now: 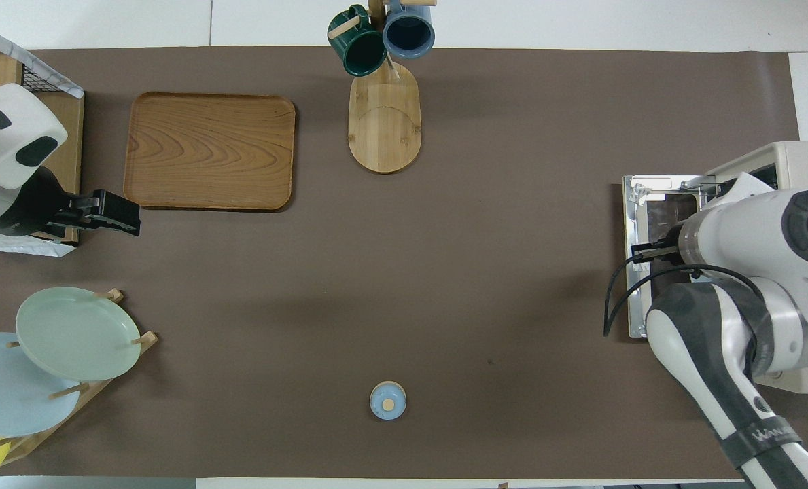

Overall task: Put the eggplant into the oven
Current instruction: 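Push the oven door closed with the right gripper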

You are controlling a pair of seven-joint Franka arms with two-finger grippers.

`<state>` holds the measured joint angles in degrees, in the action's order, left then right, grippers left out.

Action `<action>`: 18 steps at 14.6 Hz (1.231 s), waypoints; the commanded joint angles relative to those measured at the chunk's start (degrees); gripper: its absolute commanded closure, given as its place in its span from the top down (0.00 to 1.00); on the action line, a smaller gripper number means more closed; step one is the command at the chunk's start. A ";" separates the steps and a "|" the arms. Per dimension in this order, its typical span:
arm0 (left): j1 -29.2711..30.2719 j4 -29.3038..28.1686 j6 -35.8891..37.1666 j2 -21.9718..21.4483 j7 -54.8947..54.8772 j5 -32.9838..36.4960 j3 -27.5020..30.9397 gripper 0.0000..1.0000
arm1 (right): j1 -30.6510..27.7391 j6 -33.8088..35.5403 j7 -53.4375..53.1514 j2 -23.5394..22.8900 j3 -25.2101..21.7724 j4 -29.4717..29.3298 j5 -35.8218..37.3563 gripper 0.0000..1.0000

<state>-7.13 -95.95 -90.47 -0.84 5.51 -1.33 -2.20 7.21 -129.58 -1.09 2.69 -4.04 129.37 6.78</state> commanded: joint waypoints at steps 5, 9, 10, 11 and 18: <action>0.97 0.59 0.73 -0.04 -0.50 -0.34 -0.53 1.00 | 2.19 -7.62 -4.79 -9.63 0.00 1.06 -0.80 0.00; 0.97 0.59 0.82 -0.04 -0.50 -0.34 -0.53 1.00 | 2.28 -6.57 -4.71 -9.72 -0.17 1.50 0.95 0.00; 0.97 0.59 0.73 -0.04 -0.50 -0.34 -0.53 1.00 | 2.28 -6.05 -4.79 -9.72 -0.18 1.50 2.96 0.00; 0.89 0.59 0.82 -0.04 -0.50 -0.34 -0.53 1.00 | 2.19 -5.17 -4.71 -9.63 -0.18 1.41 5.85 0.00; 0.97 0.59 0.82 -0.04 -0.50 -0.34 -0.53 1.00 | 2.72 2.29 -4.53 -9.80 0.00 -2.35 15.36 0.00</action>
<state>-7.06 -95.95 -90.47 -0.84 5.51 -1.33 -2.20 10.32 -131.83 -5.44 -7.86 -3.98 129.26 18.35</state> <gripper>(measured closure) 0.000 0.991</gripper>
